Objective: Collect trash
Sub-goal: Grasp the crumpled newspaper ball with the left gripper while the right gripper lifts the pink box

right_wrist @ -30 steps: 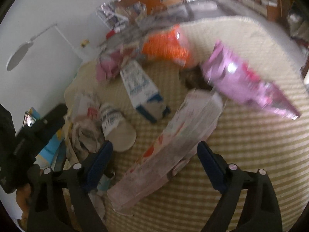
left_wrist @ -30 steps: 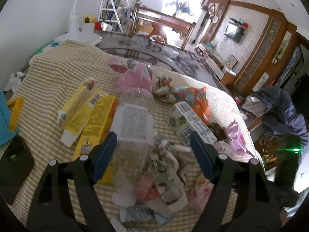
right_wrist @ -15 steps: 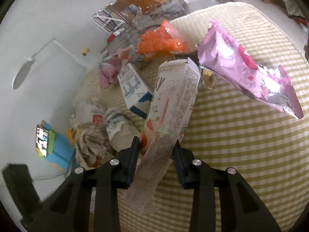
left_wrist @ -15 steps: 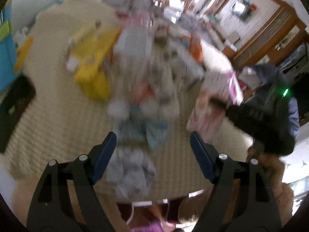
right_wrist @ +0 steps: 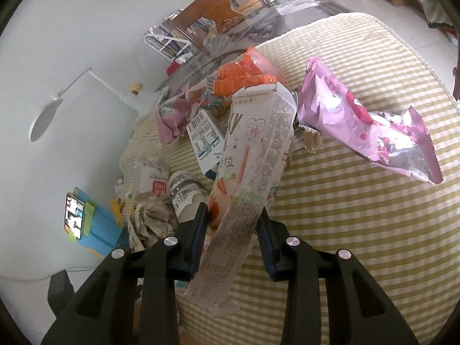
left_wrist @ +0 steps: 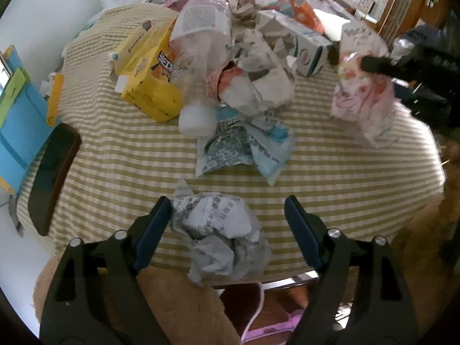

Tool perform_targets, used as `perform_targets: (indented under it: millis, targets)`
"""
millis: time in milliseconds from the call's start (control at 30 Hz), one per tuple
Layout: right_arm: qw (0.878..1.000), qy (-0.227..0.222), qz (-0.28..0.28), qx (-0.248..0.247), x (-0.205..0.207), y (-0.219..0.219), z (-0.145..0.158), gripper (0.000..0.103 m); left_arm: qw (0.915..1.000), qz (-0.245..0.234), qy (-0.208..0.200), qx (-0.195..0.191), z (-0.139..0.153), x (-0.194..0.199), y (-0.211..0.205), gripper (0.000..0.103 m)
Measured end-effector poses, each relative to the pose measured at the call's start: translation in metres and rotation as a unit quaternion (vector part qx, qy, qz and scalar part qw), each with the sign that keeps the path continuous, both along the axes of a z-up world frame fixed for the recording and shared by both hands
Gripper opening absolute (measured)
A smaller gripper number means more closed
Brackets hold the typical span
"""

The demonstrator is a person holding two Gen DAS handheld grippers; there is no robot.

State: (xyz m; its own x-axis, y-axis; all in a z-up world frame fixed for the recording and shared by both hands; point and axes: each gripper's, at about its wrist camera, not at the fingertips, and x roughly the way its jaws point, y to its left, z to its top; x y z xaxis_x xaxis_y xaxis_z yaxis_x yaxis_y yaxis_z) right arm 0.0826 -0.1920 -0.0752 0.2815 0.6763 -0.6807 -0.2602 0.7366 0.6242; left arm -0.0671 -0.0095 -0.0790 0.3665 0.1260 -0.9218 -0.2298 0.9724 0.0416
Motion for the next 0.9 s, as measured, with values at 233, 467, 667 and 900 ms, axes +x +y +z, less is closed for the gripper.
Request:
perform_targets:
  millis: [233, 467, 667, 900]
  targets:
    - [1.000, -0.022, -0.006, -0.006, -0.004, -0.005, 0.010, 0.033, 0.9948, 0.018, -0.055, -0.083, 0.014, -0.003, 0.021, 0.048]
    - [0.998, -0.062, -0.010, 0.002, -0.016, -0.019, 0.028, 0.033, 0.9861, 0.017, -0.124, -0.110, 0.043, -0.010, 0.023, 0.048]
    - [0.996, -0.083, -0.022, 0.011, -0.021, -0.035, 0.039, 0.033, 0.9761, 0.000, -0.175, -0.129, 0.074, -0.008, 0.008, 0.048]
    - [0.990, -0.131, -0.045, 0.000, -0.030, -0.061, 0.064, 0.033, 0.9630, -0.032, -0.216, -0.158, 0.103, 0.012, -0.014, 0.048]
